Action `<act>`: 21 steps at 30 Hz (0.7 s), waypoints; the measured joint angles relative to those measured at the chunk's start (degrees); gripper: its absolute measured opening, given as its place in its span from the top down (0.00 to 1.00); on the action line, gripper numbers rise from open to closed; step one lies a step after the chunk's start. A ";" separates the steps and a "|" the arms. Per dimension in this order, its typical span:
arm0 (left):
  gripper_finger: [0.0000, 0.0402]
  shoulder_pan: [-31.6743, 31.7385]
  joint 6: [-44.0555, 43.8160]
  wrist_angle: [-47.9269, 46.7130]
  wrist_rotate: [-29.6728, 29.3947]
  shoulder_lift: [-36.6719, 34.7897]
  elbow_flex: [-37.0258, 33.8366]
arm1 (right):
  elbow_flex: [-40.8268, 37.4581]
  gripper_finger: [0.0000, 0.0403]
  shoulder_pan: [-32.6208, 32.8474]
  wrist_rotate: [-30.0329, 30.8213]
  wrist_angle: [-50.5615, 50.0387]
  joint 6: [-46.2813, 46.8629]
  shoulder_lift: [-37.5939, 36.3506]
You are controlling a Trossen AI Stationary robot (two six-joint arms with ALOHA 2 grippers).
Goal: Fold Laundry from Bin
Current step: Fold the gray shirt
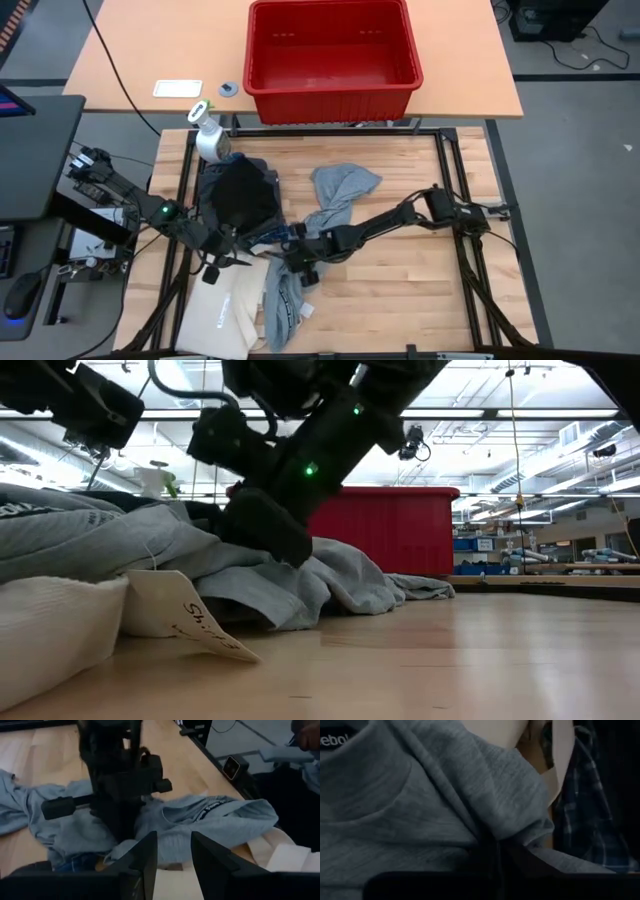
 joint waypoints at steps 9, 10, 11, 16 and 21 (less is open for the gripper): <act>0.70 0.02 0.03 2.41 -0.07 -0.04 0.00 | 0.06 0.98 6.35 14.82 -12.83 2.17 -12.58; 0.70 0.02 0.01 2.45 -0.07 -0.04 0.00 | 0.07 0.97 7.21 15.44 -15.63 4.14 -14.50; 0.70 0.02 -0.01 2.63 -0.09 -0.04 0.00 | 0.07 0.96 8.16 15.43 -18.80 6.62 -16.03; 0.70 0.02 -0.04 2.65 -0.09 -0.02 0.00 | 0.04 0.93 15.81 17.30 -36.30 22.72 -21.64; 0.70 0.02 -0.04 3.12 -0.12 -0.02 0.00 | -0.05 0.96 24.57 17.21 -54.32 46.61 -22.58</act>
